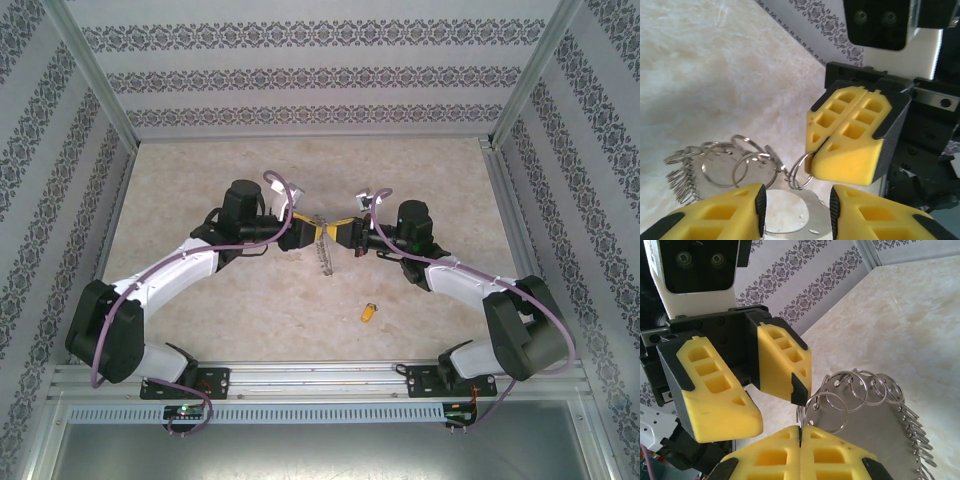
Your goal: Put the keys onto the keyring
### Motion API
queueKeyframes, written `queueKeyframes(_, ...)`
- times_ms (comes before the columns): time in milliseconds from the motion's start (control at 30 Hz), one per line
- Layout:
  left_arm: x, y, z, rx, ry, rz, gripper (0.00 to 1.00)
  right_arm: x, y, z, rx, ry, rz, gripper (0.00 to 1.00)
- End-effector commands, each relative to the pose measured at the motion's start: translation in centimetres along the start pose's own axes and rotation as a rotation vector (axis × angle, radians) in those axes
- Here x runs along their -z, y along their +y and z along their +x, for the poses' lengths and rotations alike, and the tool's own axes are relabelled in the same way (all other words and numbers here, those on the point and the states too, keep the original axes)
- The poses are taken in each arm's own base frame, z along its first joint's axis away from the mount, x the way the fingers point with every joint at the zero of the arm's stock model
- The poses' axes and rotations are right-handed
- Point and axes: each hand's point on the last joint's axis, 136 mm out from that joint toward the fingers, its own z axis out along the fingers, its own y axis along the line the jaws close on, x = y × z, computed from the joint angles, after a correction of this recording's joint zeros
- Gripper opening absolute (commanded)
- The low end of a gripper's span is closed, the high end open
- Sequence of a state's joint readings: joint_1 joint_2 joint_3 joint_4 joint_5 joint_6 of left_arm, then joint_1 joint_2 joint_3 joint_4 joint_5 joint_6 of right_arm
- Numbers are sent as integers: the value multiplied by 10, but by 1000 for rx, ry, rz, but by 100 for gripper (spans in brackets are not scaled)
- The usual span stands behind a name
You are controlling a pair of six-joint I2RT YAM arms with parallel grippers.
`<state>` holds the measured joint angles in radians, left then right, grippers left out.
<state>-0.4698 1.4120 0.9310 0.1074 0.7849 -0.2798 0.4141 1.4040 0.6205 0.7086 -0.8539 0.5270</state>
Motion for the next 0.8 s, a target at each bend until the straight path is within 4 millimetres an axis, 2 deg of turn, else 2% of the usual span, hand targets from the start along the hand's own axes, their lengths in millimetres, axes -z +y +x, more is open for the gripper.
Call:
queueKeyframes(0, 0, -12, -16, 7, -64, 90, 39, 2, 5, -10, 45, -36, -26, 0)
queueKeyframes(367, -7, -12, -14, 47, -60, 138, 33, 3, 4, -11, 41, -39, -22, 0)
queueKeyframes(767, -8, -4, -14, 44, -79, 95, 36, 6, 2, -10, 36, -42, -15, 0)
